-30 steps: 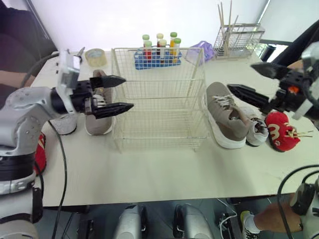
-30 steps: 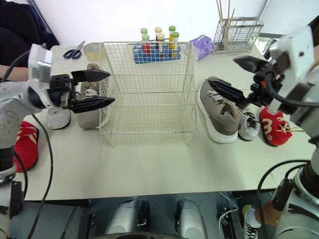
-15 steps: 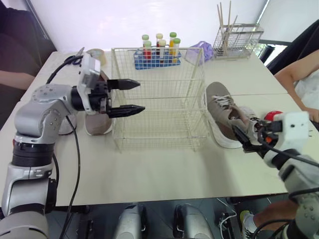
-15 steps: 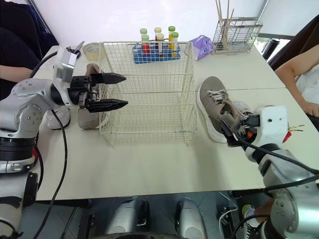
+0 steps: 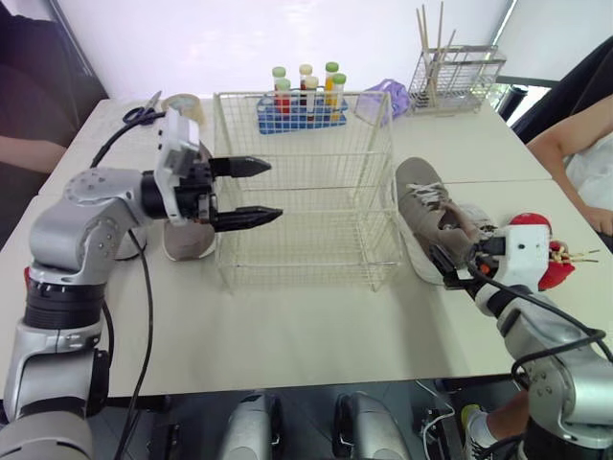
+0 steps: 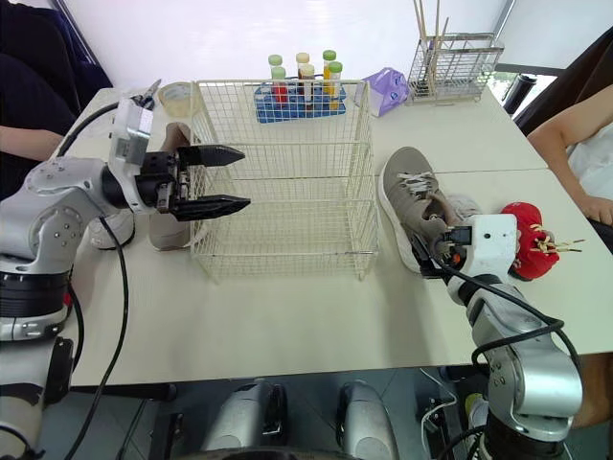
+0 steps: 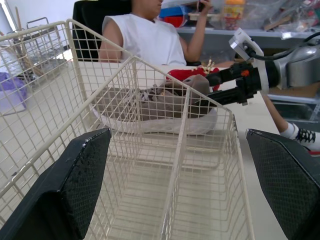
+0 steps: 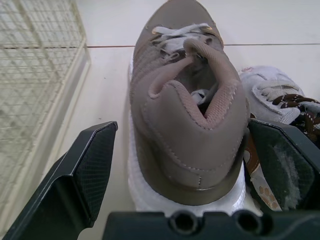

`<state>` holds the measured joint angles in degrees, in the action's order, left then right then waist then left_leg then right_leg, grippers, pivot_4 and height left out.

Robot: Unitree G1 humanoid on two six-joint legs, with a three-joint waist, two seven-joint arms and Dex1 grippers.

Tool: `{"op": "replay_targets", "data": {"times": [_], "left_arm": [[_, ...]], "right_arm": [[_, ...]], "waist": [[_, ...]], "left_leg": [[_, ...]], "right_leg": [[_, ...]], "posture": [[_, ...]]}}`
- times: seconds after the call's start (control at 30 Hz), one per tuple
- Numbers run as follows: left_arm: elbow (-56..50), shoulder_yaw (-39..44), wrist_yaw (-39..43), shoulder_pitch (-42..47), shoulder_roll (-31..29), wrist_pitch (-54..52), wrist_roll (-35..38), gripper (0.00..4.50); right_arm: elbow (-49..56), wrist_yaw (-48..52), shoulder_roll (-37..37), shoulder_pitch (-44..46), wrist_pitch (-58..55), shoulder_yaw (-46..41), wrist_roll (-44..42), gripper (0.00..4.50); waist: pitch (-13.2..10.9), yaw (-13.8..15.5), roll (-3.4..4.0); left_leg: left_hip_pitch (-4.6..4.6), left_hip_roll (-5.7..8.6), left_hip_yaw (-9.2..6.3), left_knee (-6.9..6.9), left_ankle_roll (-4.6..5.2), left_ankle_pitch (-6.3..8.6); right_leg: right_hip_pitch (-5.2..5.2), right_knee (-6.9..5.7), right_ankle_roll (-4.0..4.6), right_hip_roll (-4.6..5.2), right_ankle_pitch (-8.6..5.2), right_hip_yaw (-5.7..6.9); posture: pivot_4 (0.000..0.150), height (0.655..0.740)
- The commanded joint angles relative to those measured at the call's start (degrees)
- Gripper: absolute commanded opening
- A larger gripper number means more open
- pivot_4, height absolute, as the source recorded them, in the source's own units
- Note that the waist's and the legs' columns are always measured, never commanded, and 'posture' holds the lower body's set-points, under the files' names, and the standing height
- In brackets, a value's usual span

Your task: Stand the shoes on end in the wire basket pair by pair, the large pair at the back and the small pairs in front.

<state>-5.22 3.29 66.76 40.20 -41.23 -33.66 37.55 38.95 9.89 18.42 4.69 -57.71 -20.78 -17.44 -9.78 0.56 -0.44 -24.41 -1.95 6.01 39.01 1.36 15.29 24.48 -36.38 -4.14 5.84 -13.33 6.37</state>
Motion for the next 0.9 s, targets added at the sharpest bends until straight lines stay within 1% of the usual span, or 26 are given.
{"op": "replay_targets", "data": {"times": [0.03, 0.2, 0.53, 0.63, 0.7, 0.8, 0.83, 0.87, 0.9], "left_arm": [[-3.0, 2.5, -1.1, -0.2, -0.6, -0.7, 1.5, 4.5], [-4.7, 2.8, -2.5, -1.0, -0.8, -1.4, 2.0, 4.5], [-6.8, 3.2, -4.6, -1.8, -1.2, -2.4, 2.6, 4.5], [-7.3, 3.3, -5.1, -2.1, -1.4, -2.4, 2.7, 4.5], [-7.5, 3.4, -5.5, -2.3, -1.7, -2.4, 2.6, 4.5], [-7.8, 3.5, -5.9, -2.4, -1.8, -2.5, 2.8, 4.5], [-7.9, 3.5, -6.1, -2.4, -1.9, -2.5, 2.9, 4.5], [-8.0, 3.6, -6.2, -2.4, -1.9, -2.5, 3.0, 4.5], [-8.1, 3.6, -6.2, -2.4, -1.9, -2.6, 3.0, 4.5]], "right_arm": [[-1.1, 0.0, 0.2, 1.0, 3.4, 1.2, 0.4, 4.48], [-5.4, -1.0, -0.6, 3.7, 5.7, 2.6, 0.5, 4.48], [-12.9, -3.3, -0.5, 7.2, 6.2, 5.9, 2.5, 4.48], [-14.0, -3.2, 0.0, 6.9, 6.5, 7.2, 3.4, 3.66], [-14.2, -3.2, 0.0, 6.7, 6.5, 7.6, 3.5, 2.72], [-14.1, -3.3, -0.2, 6.4, 6.5, 7.7, 3.5, 1.47], [-14.0, -3.3, -0.3, 6.3, 6.6, 7.7, 3.5, 1.18], [-13.9, -3.3, -0.3, 6.1, 6.8, 7.7, 3.5, 0.77], [-13.8, -3.3, -0.4, 6.0, 7.0, 7.6, 3.4, 0.48]], "waist": [[0.0, 0.0, 0.0], [0.0, -0.4, 0.0], [0.0, -0.7, 0.0], [0.0, -1.1, 0.0], [0.0, -1.2, 0.0], [0.0, -1.2, -0.02], [0.0, -1.2, -0.03], [0.0, -1.2, -0.06], [0.0, -1.2, -0.05]], "left_leg": [[0.0, 0.0, 0.0, 0.0, 0.0, 0.0], [0.01, -0.01, 0.0, 0.0, 0.0, 0.0], [0.02, -0.02, 0.0, 0.0, -0.01, -0.01], [0.02, -0.02, 0.0, 0.0, -0.01, -0.01], [0.02, -0.02, 0.0, 0.0, -0.01, -0.01], [0.04, -0.03, -0.01, 0.0, -0.02, -0.01], [0.04, -0.03, -0.01, 0.0, -0.02, -0.01], [0.04, -0.03, -0.01, 0.0, -0.02, -0.01], [0.05, -0.03, -0.02, 0.0, -0.02, -0.01]], "right_leg": [[0.0, 0.0, 0.0, 0.0, 0.0, 0.0], [0.0, -0.01, 0.0, 0.0, 0.0, 0.0], [0.0, -0.01, 0.0, -0.03, 0.0, 0.0], [-0.02, -0.01, 0.0, -0.03, 0.0, 0.0], [-0.02, -0.01, 0.0, -0.02, 0.0, 0.0], [-0.04, -0.01, 0.0, -0.02, 0.0, 0.0], [-0.04, -0.01, 0.0, -0.02, 0.0, 0.0], [-0.04, -0.01, 0.0, -0.02, 0.0, 0.0], [-0.05, -0.01, 0.0, -0.02, 0.0, 0.0]], "posture": [[0.15, 0.74], [0.15, 0.74], [0.15, 0.74], [0.15, 0.74], [0.15, 0.74], [0.15, 0.74], [0.15, 0.74], [0.15, 0.74], [0.15, 0.74]]}}
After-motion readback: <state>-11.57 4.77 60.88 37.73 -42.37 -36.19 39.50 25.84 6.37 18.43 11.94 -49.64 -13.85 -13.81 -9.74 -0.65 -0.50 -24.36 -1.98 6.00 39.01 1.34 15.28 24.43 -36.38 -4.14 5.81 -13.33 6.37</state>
